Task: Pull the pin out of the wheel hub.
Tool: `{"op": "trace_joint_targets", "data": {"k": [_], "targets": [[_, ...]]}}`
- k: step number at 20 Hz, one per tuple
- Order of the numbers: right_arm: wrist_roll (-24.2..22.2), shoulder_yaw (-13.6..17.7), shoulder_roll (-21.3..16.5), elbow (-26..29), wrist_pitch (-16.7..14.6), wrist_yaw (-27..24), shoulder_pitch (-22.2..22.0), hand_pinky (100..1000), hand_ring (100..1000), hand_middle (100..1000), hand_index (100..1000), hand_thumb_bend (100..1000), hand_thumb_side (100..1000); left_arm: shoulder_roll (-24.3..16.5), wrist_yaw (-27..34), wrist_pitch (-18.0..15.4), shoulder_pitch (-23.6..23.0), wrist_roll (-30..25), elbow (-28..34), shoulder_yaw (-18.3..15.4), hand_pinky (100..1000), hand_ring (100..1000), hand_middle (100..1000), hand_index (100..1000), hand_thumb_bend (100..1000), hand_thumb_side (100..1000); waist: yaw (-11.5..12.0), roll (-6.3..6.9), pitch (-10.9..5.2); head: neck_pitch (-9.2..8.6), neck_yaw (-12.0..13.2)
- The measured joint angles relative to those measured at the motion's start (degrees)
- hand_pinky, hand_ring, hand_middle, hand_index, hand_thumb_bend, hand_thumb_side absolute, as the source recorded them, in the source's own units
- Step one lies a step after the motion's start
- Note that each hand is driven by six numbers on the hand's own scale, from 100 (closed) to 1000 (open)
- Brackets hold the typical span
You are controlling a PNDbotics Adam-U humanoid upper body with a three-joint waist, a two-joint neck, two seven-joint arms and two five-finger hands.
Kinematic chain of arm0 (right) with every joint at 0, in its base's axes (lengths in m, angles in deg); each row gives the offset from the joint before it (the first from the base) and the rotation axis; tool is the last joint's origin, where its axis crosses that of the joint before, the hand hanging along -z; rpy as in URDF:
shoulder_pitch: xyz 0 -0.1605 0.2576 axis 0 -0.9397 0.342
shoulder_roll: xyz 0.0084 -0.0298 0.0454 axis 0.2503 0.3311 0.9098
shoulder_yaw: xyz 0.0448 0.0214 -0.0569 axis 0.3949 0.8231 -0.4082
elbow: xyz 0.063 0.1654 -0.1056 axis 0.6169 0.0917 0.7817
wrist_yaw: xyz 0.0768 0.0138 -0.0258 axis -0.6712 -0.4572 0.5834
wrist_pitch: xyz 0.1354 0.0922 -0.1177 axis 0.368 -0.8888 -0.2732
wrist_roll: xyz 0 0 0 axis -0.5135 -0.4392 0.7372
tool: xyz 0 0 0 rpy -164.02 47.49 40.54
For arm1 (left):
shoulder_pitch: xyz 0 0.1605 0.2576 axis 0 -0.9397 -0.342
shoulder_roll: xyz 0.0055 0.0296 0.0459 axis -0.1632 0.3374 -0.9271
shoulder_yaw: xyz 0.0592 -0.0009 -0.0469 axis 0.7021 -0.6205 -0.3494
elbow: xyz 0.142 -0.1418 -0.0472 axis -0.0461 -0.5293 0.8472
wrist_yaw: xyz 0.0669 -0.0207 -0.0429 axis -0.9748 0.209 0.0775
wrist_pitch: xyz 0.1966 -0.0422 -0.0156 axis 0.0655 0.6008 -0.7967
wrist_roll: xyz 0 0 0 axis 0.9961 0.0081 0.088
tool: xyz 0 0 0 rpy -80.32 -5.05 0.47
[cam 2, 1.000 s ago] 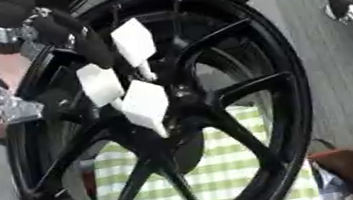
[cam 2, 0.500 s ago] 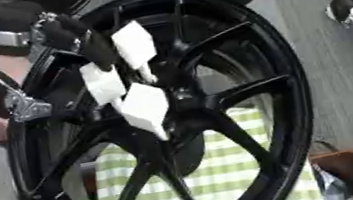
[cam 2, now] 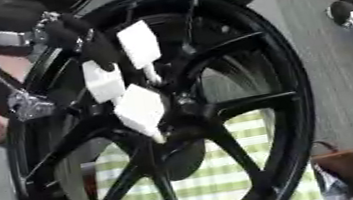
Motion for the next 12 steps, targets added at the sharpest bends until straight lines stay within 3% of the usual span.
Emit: {"op": "trace_joint_targets", "data": {"k": [6,12], "targets": [[-0.2,0.0,0.0,0.0,0.0,-0.3,0.0,908,812,603,665,329,283,0.0,-0.3,0.0,0.2,0.0,0.0,0.0,912,855,835,875,100,193,-0.1,-0.01,0.08,-0.05,0.0],[-0.4,0.0,0.1,0.0,0.0,-0.5,0.0,908,812,603,664,329,283,0.0,-1.0,-0.1,0.2,0.1,-0.1,-0.4,918,856,853,894,100,230,0.0,-0.07,0.32,-0.07,0.0]]}}
